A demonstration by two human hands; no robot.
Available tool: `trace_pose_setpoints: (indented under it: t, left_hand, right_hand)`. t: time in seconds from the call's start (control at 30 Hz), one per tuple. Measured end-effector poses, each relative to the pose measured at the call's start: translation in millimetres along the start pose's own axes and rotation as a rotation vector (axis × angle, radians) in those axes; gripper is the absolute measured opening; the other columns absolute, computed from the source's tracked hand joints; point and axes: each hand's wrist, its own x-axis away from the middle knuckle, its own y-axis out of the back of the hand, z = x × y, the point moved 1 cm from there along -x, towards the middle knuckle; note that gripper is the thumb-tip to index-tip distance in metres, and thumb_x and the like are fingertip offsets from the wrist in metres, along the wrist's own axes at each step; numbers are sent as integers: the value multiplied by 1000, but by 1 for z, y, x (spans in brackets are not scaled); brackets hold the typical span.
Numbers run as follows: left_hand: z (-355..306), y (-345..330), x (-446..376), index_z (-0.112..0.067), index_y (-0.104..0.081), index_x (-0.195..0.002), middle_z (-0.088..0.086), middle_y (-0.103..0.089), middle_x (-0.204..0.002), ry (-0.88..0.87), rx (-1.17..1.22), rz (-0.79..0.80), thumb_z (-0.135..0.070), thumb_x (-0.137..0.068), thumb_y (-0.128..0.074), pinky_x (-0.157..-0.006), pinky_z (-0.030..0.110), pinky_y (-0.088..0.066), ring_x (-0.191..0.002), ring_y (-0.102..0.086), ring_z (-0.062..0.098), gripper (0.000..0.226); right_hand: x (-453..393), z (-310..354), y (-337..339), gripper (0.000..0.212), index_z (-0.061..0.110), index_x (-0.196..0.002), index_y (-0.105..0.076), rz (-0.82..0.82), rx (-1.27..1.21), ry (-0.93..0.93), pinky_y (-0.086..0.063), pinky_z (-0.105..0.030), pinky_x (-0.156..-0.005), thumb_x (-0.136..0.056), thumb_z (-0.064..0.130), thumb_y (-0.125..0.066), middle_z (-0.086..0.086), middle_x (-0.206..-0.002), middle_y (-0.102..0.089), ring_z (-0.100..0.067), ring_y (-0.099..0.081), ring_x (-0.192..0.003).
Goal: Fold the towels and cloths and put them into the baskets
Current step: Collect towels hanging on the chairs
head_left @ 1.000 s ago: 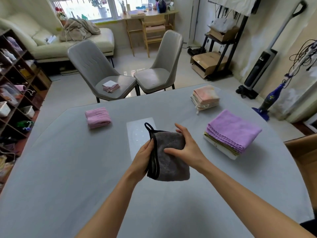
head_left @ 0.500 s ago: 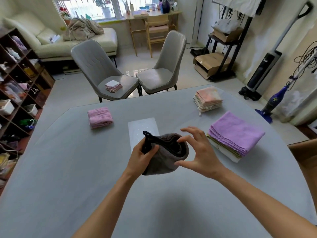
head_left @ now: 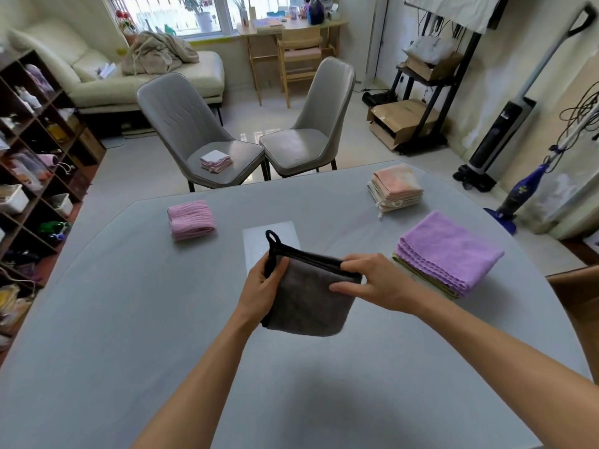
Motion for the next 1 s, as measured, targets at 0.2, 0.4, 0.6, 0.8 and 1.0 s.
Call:
trace_pose_setpoints:
  t: [0.2, 0.4, 0.6, 0.8, 1.0]
  left_hand:
    - [6, -22, -6, -17, -57, -72, -1, -60, -71, 183, -334, -90, -39, -103, -37, -60, 27, -40, -68, -54, 18, 43]
    - [22, -33, -1, -3, -56, -109, 10, -59, -103, 726, -232, 166, -35, -101, -39, -67, 30, -47, -87, -57, 24, 37]
    - [13, -28, 9, -10, -46, -66, 3, -49, -63, 791, -93, 290, -10, -101, -40, -53, 20, -38, -59, -44, 12, 35]
    - [29, -18, -6, -2, -57, -87, 9, -61, -84, 859, -79, 280, -19, -94, -57, -55, 26, -46, -71, -58, 19, 18]
    - [20, -11, -15, -11, -68, -106, 12, -72, -100, 794, 210, 318, -38, -93, -59, -78, 35, -55, -92, -68, 24, 31]
  right_hand:
    - [-12, -3, -7, 20, 15, -87, -51, -190, -704, -481, -44, -26, -52, -84, 17, -71, -3, -76, -61, -14, -57, -67]
    - [-15, -7, -25, 36, 15, -124, -44, -233, -1063, -769, -49, -28, -62, -95, 31, -57, -11, -123, -54, -17, -62, -85]
    - [-2, 6, -21, 65, 44, -136, -40, 126, -675, -361, -57, -26, -71, -83, 25, -73, 11, -135, -41, -17, -64, -103]
    - [-12, 5, -27, 55, 22, -128, -55, 37, -233, -179, -37, -24, -103, -78, 1, -59, 6, -134, -48, -11, -46, -124]
    - [-16, 8, -30, 53, 35, -118, -58, -13, -219, -249, -44, -37, -100, -68, 22, -45, 8, -130, -52, -14, -53, -115]
